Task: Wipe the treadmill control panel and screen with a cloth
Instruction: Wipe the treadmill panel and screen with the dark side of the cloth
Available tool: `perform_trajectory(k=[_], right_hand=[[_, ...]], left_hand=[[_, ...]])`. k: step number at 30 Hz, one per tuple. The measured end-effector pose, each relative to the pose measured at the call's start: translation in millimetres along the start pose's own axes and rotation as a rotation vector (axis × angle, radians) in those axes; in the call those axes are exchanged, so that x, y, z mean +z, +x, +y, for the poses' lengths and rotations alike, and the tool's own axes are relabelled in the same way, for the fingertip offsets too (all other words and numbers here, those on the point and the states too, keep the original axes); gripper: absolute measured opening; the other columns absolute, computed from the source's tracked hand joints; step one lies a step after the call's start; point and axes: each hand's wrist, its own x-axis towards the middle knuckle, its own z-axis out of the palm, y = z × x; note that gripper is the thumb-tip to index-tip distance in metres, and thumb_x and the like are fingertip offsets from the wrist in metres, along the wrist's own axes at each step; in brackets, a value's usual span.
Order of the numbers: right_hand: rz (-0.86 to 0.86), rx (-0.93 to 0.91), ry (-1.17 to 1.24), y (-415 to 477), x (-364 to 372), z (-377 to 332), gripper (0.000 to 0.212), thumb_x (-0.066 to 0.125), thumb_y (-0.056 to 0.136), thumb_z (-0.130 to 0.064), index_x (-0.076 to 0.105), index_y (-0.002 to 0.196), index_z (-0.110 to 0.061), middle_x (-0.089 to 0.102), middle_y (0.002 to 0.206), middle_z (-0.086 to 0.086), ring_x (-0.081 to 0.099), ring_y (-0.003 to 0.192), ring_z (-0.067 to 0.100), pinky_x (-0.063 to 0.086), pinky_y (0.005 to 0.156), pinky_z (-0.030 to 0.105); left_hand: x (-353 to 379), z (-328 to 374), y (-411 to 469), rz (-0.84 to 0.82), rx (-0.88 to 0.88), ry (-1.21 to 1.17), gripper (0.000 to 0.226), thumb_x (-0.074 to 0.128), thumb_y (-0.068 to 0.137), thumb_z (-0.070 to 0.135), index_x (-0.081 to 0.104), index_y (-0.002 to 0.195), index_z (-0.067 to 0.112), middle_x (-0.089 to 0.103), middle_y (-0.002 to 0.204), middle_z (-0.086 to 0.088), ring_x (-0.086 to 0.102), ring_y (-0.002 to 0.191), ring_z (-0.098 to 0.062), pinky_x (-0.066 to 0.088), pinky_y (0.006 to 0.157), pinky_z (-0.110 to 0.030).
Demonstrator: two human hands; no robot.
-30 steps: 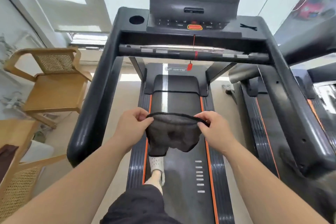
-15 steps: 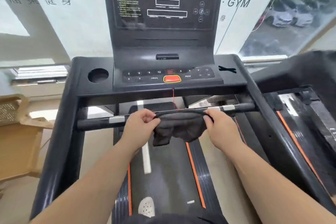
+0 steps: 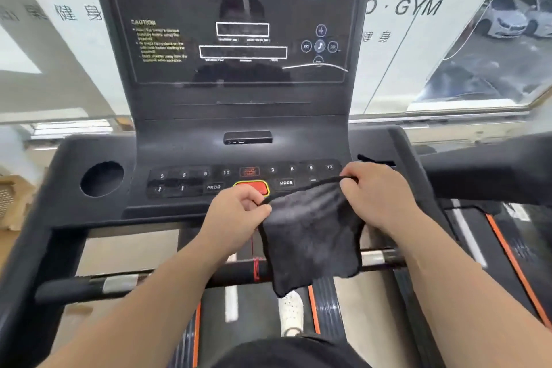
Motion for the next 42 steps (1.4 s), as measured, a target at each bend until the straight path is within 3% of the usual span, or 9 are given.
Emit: perform_trajectory(k=[6,10,19,23,26,28,32,38,42], right_hand=[[-0.025,-0.105,-0.045,74.0,-21.2,34.1,0.012,0.056,0.091,-0.029,0.068,0.093,-0.026,0.073,0.101,-0.003,0.062,0.103,0.026,0.044,0.080,0.035],[0.031,-0.208,-0.029,119.5,-18.6,44.7,0.022,0.060,0.090,-0.021,0.072,0.108,-0.023,0.071,0.111,0.000,0.061,0.107,0.028,0.045,0.086,0.037],[0.624,-0.250,0.022,172.3,17.1,21.3,0.027,0.074,0.080,-0.012,0.075,0.104,-0.022,0.057,0.099,0.007,0.050,0.095,0.035,0.032,0.084,0.043],[0.455,-0.334,0.003,141.3,54.1,15.1,0.035,0.076,0.082,-0.029,0.070,0.115,-0.020,0.053,0.105,0.007,0.047,0.098,0.031,0.032,0.089,0.043],[0.185,-0.317,-0.030,104.0,89.2,16.3,0.062,0.055,0.090,-0.055,0.055,0.140,-0.018,0.052,0.135,0.013,0.050,0.121,0.038,0.040,0.103,0.052],[0.022,-0.278,-0.102,89.5,106.4,16.9,0.082,0.039,0.091,-0.065,0.029,0.159,-0.019,0.026,0.163,0.021,0.026,0.148,0.045,0.026,0.121,0.059],[-0.070,-0.292,-0.145,78.4,108.9,25.6,0.097,0.034,0.087,-0.073,-0.006,0.164,-0.028,-0.007,0.169,0.026,-0.001,0.154,0.054,0.005,0.123,0.064],[-0.162,-0.283,-0.197,56.6,95.3,78.9,0.103,0.043,0.083,-0.067,-0.002,0.164,-0.021,-0.001,0.167,0.033,-0.004,0.153,0.056,0.015,0.122,0.071],[-0.141,-0.220,-0.221,68.5,96.9,70.8,0.103,0.023,0.090,-0.081,-0.003,0.164,-0.014,-0.006,0.167,0.034,-0.013,0.154,0.050,-0.002,0.124,0.067]], left_hand=[[42.0,24.5,34.5,0.111,0.076,0.186,0.025,0.079,0.078,0.017,0.060,0.066,0.027,0.064,0.059,0.011,0.057,0.058,-0.005,0.040,0.062,-0.016],[57.2,36.9,52.6,0.194,0.075,0.264,0.018,0.078,0.078,0.020,0.062,0.071,0.024,0.062,0.061,0.007,0.058,0.064,-0.007,0.046,0.068,-0.027],[55.1,48.6,90.1,0.355,0.054,0.283,0.019,0.075,0.082,0.017,0.059,0.074,0.024,0.059,0.060,0.007,0.058,0.075,-0.006,0.040,0.064,-0.012],[51.8,29.1,96.7,0.202,0.057,0.400,0.018,0.076,0.081,0.022,0.060,0.076,0.028,0.058,0.059,0.011,0.056,0.061,-0.005,0.040,0.062,-0.016],[51.8,15.2,91.7,0.128,0.159,0.514,0.009,0.075,0.079,0.024,0.066,0.081,0.024,0.055,0.059,0.013,0.053,0.062,-0.012,0.046,0.065,-0.030],[49.0,6.9,85.2,0.147,0.224,0.586,0.010,0.071,0.077,0.031,0.067,0.083,0.023,0.054,0.063,0.013,0.057,0.066,-0.017,0.050,0.065,-0.033],[31.6,-12.6,74.8,0.313,0.356,0.651,0.024,0.069,0.080,0.038,0.070,0.089,0.016,0.067,0.082,0.003,0.062,0.078,-0.024,0.051,0.073,-0.036],[9.9,-43.7,77.3,0.526,0.397,0.723,0.035,0.067,0.085,0.038,0.070,0.100,0.006,0.068,0.103,-0.012,0.063,0.091,-0.036,0.045,0.083,-0.046],[12.3,-53.6,76.3,0.597,0.353,0.771,0.043,0.060,0.087,0.042,0.068,0.109,0.006,0.065,0.117,-0.017,0.059,0.108,-0.041,0.039,0.092,-0.049]])
